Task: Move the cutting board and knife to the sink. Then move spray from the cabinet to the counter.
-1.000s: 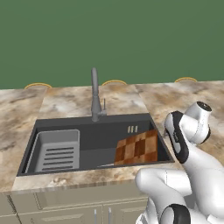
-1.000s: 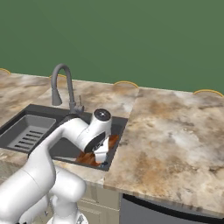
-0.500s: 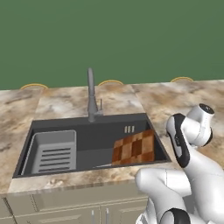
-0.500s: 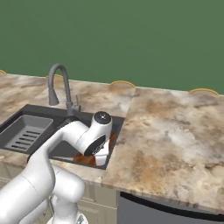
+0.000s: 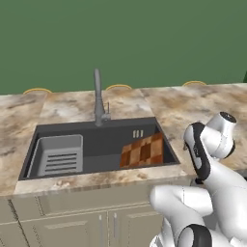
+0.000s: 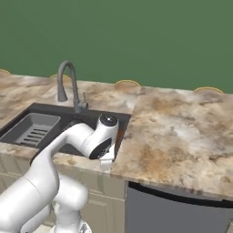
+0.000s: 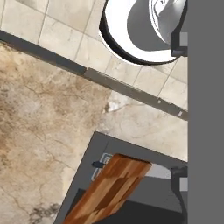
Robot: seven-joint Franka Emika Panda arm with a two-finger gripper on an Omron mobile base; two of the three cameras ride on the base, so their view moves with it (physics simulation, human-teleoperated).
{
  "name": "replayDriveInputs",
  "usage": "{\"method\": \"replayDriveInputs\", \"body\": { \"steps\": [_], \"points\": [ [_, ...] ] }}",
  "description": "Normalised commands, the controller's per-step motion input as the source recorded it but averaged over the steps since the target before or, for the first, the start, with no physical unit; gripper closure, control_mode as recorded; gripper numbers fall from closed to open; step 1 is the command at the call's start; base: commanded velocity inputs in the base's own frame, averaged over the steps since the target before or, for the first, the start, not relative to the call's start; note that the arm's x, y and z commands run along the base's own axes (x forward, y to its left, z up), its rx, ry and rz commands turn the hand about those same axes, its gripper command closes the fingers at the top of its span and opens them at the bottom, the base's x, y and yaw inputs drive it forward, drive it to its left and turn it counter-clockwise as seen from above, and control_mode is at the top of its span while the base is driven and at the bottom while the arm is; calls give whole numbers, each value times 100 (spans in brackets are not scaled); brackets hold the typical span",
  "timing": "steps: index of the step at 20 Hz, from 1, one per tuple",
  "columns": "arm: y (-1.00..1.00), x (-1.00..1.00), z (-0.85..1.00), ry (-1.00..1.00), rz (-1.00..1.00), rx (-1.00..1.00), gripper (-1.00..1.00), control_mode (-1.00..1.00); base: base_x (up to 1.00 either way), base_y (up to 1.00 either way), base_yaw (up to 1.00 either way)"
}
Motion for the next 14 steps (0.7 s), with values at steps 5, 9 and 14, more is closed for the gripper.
{"method": "replayDriveInputs", "body": {
  "steps": [5, 9, 14],
  "points": [
    [0, 0, 0, 0, 0, 0, -100, 100, -81, 4, -1],
    [0, 0, 0, 0, 0, 0, -100, 100, -74, 44, 0],
    [0, 0, 0, 0, 0, 0, -100, 100, -74, 85, 0]
  ]
}}
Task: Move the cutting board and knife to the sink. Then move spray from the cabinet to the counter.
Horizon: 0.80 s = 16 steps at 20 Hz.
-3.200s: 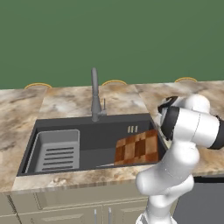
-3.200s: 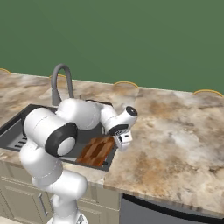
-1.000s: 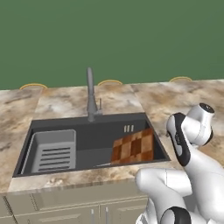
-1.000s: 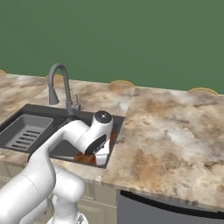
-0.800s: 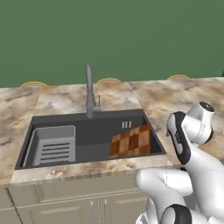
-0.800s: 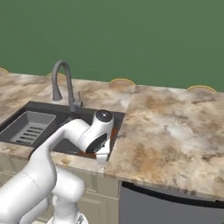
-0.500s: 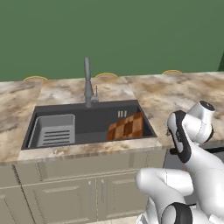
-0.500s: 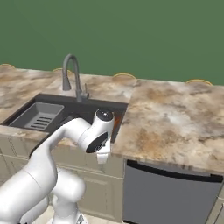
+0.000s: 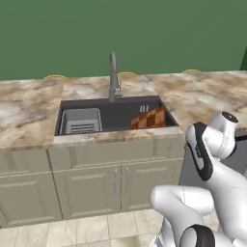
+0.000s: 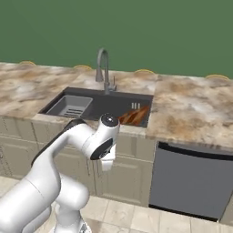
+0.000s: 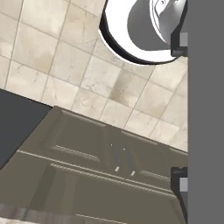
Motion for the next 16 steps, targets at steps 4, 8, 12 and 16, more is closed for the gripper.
{"method": "replayDriveInputs", "body": {
  "steps": [4, 8, 12, 16],
  "points": [
    [0, 0, 0, 0, 0, 0, -100, 100, -61, 99, 2],
    [0, 0, 0, 0, 0, 0, -100, 100, -44, 100, 8],
    [0, 0, 0, 0, 0, 0, -100, 100, -33, 100, 14],
    [0, 0, 0, 0, 0, 0, -100, 100, -25, 100, 18]
  ]
}}
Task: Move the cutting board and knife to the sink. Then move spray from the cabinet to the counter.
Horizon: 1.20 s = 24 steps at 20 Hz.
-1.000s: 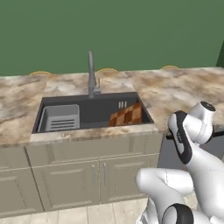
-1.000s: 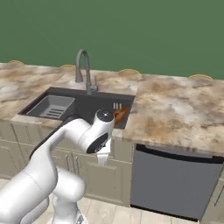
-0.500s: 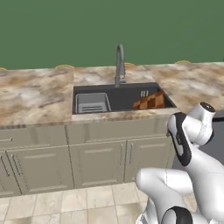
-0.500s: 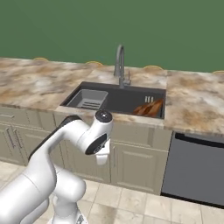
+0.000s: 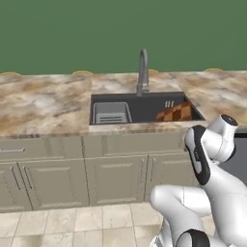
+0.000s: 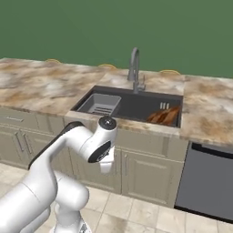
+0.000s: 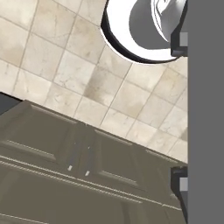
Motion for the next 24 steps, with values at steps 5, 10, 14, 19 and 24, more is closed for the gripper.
{"method": "replayDriveInputs", "body": {
  "steps": [5, 10, 14, 19, 24],
  "points": [
    [0, 0, 0, 0, 0, 0, -100, 100, -17, 100, 33],
    [0, 0, 0, 0, 0, 0, -100, 100, -7, 100, 48],
    [0, 0, 0, 0, 0, 0, -100, 100, -16, 100, 51],
    [0, 0, 0, 0, 0, 0, -100, 100, -16, 100, 50],
    [0, 0, 0, 0, 0, 0, -100, 100, -5, 100, 48]
  ]
}}
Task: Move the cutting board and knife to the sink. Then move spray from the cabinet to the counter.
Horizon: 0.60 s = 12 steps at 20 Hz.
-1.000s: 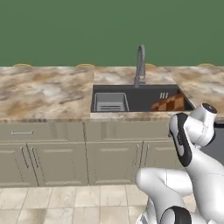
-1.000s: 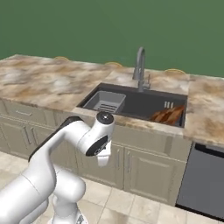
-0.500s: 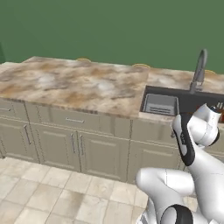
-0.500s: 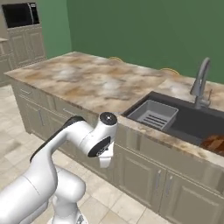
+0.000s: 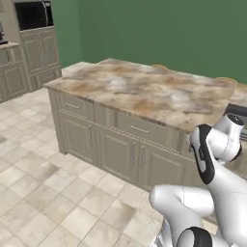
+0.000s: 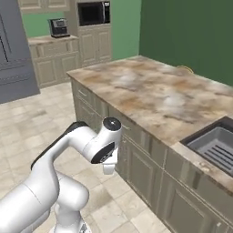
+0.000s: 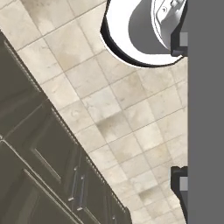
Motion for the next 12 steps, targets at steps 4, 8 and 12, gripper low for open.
{"method": "replayDriveInputs", "body": {
  "steps": [4, 8, 12],
  "points": [
    [0, 0, 0, 0, 0, 0, -100, 100, 1, 100, 41],
    [0, 0, 0, 0, 0, 0, -100, 100, 18, 77, 41],
    [0, 0, 0, 0, 0, 0, -100, 100, 30, 64, 43]
  ]
}}
